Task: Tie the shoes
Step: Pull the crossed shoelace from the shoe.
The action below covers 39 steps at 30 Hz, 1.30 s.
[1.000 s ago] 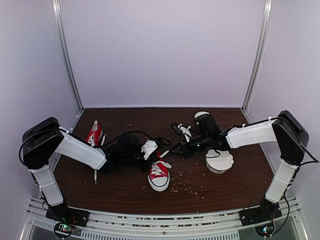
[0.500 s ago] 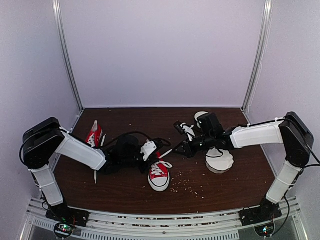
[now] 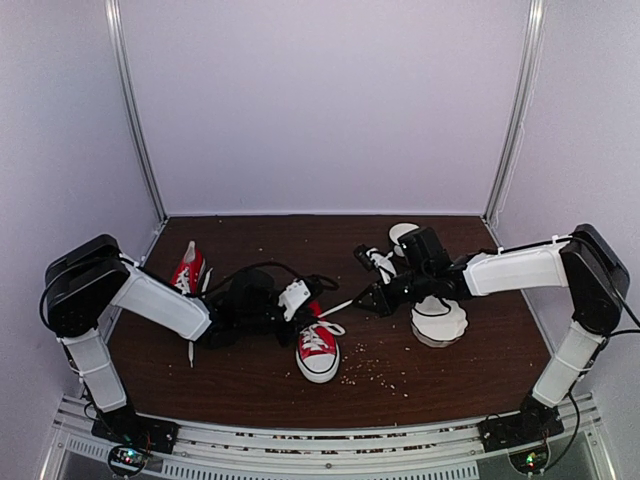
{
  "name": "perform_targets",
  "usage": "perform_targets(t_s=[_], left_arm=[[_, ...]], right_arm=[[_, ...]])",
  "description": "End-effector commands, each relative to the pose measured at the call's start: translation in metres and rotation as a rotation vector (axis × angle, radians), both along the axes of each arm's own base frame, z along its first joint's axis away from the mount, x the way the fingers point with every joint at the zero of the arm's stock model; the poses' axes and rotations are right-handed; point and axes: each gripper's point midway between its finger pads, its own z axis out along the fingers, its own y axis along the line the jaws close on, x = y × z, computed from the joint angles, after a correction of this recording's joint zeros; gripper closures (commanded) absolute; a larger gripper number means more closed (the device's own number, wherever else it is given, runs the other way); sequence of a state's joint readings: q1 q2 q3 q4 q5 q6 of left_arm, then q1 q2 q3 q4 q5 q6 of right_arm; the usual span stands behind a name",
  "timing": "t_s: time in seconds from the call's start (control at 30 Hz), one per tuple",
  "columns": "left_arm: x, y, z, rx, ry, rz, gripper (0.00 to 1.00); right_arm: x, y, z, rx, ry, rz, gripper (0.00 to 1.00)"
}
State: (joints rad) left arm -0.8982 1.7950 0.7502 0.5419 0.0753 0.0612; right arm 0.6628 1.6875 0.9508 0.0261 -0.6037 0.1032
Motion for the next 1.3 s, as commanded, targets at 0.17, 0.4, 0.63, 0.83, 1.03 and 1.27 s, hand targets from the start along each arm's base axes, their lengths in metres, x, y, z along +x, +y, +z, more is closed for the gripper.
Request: perform_targets(t_s=[0.17,0.4,0.63,0.83,1.03,1.27], left_arm=[[0.002,0.009,-0.013,-0.007,0.042,0.02,0.82],[0.002,0.009,-0.014,-0.037,0.065,0.019,0.82],[0.003,0.01,-0.01,-0.058,0.066,0.022,0.82],[0.003,0.011,-0.01,-0.067,0.071,0.022,0.82],[0.004,0.011,-0.009,-0.069,0.07,0.025,0.82],[0.005,0.012,-0.008,-0.072,0.071,0.029,0.82]], right_arm=[[0.024,-0.005,-0.009,-0.08,-0.021,-0.084,0.84],[0.02,-0.007,0.008,-0.131,-0.179,-0.181,0.57],[-0.043,0.06,0.002,-0.081,-0.216,0.049,0.65],[-0.064,0.088,-0.008,0.024,-0.187,0.105,0.7],[-0.068,0.1,-0.027,0.029,-0.173,0.117,0.73],[-0.076,0.101,-0.044,0.04,-0.148,0.146,0.74]])
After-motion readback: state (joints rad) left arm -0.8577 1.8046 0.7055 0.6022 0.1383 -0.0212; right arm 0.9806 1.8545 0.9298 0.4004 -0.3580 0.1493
